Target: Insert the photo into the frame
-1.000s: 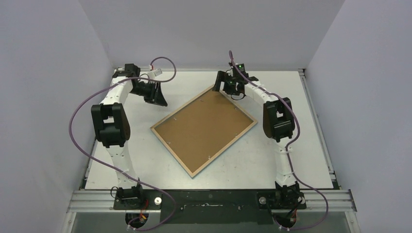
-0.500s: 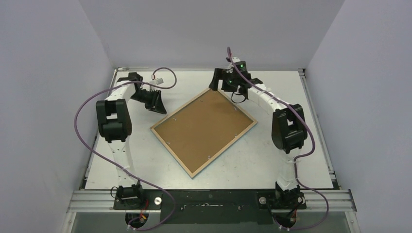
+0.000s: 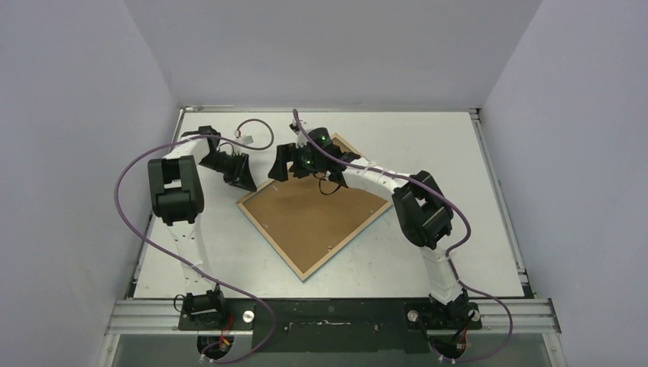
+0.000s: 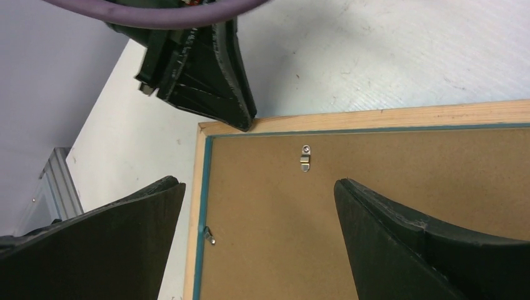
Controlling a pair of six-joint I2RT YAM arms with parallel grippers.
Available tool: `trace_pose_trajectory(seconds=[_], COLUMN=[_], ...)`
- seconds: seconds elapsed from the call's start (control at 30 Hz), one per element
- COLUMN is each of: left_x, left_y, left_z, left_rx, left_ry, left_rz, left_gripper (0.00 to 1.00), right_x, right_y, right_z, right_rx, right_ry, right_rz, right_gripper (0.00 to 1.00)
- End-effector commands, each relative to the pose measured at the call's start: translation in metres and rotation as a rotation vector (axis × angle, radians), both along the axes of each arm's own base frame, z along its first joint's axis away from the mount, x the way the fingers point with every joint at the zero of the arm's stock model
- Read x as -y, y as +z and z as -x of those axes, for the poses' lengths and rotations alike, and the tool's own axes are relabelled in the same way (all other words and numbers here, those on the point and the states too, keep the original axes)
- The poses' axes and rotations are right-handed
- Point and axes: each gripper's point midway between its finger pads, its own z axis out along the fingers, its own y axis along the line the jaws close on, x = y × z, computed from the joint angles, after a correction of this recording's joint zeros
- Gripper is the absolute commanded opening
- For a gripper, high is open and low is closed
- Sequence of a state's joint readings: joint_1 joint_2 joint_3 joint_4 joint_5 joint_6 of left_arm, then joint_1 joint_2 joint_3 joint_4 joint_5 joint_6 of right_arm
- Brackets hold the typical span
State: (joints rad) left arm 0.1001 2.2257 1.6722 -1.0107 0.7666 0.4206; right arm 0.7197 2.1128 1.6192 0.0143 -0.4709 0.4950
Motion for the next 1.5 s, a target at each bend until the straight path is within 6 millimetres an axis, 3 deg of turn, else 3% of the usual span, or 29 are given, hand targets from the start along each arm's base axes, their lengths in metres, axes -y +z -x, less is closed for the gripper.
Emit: trace_pose_trajectory(seconds=[0.0, 0.63, 1.47], left_x=[-0.006, -0.007, -0.005], left_y=[0.014, 0.003, 0.003], left_z=[-0.001, 0.0, -0.003], left_rx=[0.06, 0.038, 0.032], left_ry=[-0.006, 0.018, 0.031], left_rz=[0.0, -0.01, -0.004], left_gripper=[0.17, 0.12, 0.09], right_x=[-0.012, -0.045, -0.054], right_y=[-0.006, -0.05, -0.064], right_z=[-0.012, 0.004, 0.026], right_rx=[0.02, -0.04, -0.119], right_ry=[-0.003, 0.075, 0.116], right_rz=[-0.046, -0.042, -0.078], right_gripper=[0.94, 0.94, 0.91])
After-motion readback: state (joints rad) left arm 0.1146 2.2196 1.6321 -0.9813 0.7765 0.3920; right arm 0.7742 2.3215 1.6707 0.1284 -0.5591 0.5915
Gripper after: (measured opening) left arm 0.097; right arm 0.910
